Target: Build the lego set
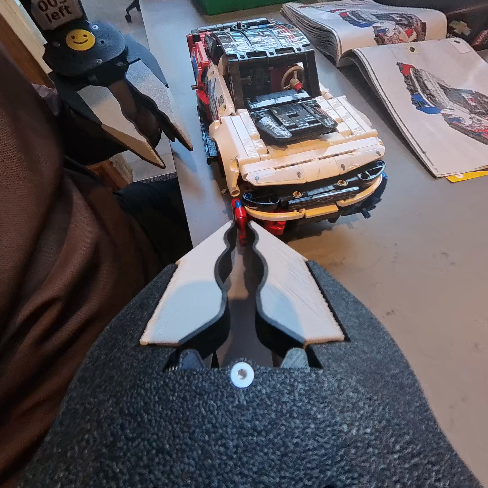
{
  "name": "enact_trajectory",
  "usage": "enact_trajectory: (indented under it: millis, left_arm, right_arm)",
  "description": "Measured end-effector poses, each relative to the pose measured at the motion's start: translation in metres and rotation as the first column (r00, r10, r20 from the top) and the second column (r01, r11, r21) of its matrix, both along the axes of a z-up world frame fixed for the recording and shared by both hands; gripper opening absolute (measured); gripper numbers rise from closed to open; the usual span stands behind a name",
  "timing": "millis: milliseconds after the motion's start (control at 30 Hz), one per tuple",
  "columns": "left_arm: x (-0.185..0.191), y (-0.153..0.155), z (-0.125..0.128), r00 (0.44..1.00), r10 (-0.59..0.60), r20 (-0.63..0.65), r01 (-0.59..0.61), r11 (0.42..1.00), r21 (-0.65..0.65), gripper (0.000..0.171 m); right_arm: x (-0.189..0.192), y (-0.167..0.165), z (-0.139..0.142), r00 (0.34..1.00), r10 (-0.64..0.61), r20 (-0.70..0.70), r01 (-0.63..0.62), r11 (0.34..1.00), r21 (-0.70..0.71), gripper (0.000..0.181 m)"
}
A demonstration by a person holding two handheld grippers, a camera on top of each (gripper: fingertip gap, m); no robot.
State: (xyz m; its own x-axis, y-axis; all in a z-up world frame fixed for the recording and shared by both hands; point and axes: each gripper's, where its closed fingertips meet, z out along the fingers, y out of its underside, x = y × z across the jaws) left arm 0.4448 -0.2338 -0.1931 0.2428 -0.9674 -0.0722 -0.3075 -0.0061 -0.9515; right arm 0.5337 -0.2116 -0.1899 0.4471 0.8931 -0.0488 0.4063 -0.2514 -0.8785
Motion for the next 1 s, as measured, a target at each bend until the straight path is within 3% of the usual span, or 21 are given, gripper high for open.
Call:
enact_trajectory:
  millis: [1000]
  left_arm:
    - [-0.0064,0.0062,-0.0044,0.999,0.024,0.032,-0.022,0.998,-0.063,0.026]
  right_arm:
    - [-0.0002,-0.0001,-0.0001,1.0,0.001,-0.002,-0.001,1.0,-0.003,0.006]
